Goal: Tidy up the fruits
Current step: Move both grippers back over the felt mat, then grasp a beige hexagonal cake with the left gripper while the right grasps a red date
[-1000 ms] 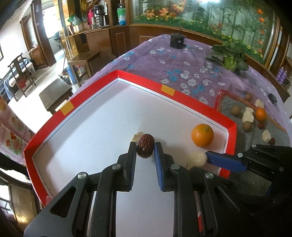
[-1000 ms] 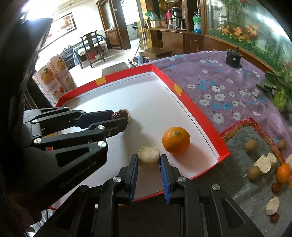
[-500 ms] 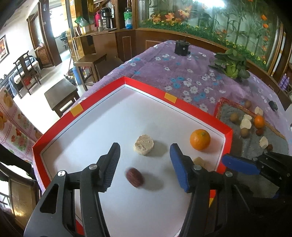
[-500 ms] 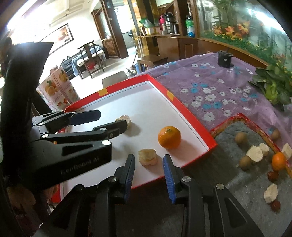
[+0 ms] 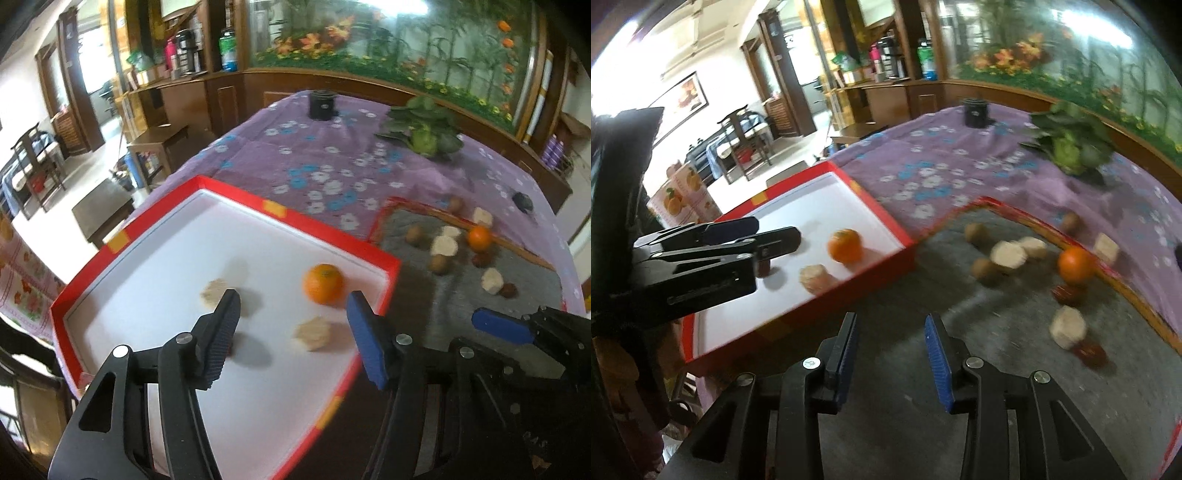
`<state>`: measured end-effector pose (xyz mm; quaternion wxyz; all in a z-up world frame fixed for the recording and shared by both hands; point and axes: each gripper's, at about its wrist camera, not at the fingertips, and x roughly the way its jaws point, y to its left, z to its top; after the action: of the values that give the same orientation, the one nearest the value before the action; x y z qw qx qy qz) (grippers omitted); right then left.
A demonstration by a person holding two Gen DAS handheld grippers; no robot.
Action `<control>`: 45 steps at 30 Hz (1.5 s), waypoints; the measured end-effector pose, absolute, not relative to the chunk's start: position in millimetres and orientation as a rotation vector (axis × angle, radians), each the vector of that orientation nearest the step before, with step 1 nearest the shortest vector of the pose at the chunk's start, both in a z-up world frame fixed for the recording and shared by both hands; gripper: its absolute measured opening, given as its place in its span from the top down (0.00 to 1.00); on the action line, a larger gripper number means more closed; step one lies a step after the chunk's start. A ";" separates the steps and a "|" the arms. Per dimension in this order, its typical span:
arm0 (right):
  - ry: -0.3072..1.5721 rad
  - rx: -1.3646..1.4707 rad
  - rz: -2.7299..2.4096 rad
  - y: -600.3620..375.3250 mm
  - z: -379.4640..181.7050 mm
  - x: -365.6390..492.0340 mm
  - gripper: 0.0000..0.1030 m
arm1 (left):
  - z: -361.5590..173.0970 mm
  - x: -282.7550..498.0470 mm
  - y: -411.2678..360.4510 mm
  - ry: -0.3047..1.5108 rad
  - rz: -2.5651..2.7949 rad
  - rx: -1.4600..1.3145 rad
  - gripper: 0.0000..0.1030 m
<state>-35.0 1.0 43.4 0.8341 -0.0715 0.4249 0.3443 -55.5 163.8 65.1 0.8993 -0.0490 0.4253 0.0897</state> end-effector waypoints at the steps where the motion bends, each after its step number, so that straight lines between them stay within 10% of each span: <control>1: 0.900 -0.150 0.713 -6.5 43.1 -34.5 0.65 | 65.4 -54.2 157.5 0.880 0.174 -0.094 0.41; 41: 0.934 -0.038 0.528 -149.0 19.4 -7.9 0.62 | 20.0 43.3 -12.9 1.019 -0.160 -0.104 0.42; 45: 0.938 -0.039 0.530 -147.8 17.9 -6.0 0.62 | 20.3 42.6 -6.5 1.017 -0.223 -0.117 0.72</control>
<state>-6.0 -147.8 17.9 0.8581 -0.0183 0.4468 0.2524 42.6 -6.5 20.3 0.8659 -0.0558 0.4856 -0.1065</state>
